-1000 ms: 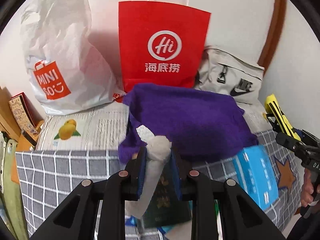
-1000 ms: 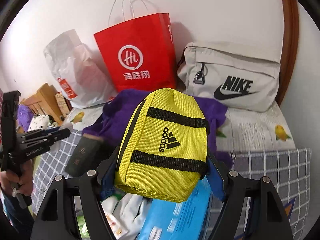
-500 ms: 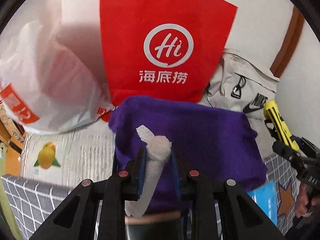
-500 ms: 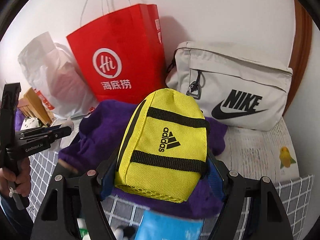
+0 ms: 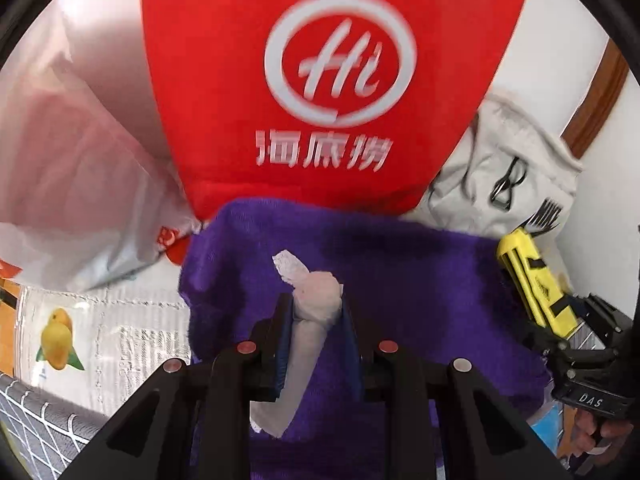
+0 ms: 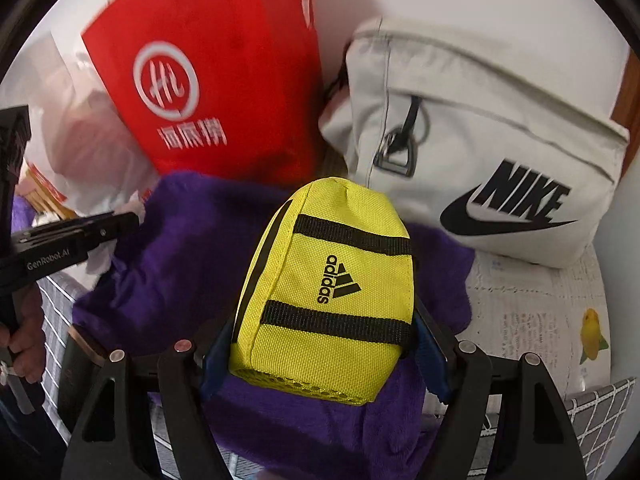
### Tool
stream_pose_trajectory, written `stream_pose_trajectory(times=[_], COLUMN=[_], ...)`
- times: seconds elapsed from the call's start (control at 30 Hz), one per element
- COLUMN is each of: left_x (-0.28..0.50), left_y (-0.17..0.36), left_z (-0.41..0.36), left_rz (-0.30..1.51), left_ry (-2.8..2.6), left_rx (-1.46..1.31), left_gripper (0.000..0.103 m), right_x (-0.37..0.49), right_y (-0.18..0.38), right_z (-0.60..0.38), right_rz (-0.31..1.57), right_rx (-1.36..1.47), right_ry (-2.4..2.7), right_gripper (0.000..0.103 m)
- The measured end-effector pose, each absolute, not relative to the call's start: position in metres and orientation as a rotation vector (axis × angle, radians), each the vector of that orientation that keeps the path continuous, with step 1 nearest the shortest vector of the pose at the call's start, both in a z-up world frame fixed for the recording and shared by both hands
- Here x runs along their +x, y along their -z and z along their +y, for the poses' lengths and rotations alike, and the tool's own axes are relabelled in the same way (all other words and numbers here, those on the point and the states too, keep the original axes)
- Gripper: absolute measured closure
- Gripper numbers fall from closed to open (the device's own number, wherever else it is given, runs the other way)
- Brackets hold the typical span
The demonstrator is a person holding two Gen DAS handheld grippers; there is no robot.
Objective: Organize soft objects
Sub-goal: 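Carry both items onto the purple towel and open both tools to release them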
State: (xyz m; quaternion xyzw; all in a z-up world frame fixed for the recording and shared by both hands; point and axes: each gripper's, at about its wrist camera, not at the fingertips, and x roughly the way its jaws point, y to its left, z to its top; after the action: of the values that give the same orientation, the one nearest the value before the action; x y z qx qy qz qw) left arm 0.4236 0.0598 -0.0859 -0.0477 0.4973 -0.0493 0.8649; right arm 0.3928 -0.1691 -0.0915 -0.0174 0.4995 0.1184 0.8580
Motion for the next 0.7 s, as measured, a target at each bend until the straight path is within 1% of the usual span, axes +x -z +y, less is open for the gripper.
stream_pose_trajectory(times=[0.23,0.7], left_x=[0.436,0.440], left_y=[0.108,0.122], left_z=[0.068,0.071], left_rz=[1.098,1.118], left_ry=[0.101,0.096], left_rx=[-0.123,-0.131], left_gripper=[0.080,0.080], right_x=[0.404,0.415], right_y=[0.119,0.147], right_z=[-0.168,-0.163], right_rz=[1.127,1.213], right_rx=[-0.050,-0.009], right_ry=[-0.234,-0.219], right_gripper=[0.027,0.027])
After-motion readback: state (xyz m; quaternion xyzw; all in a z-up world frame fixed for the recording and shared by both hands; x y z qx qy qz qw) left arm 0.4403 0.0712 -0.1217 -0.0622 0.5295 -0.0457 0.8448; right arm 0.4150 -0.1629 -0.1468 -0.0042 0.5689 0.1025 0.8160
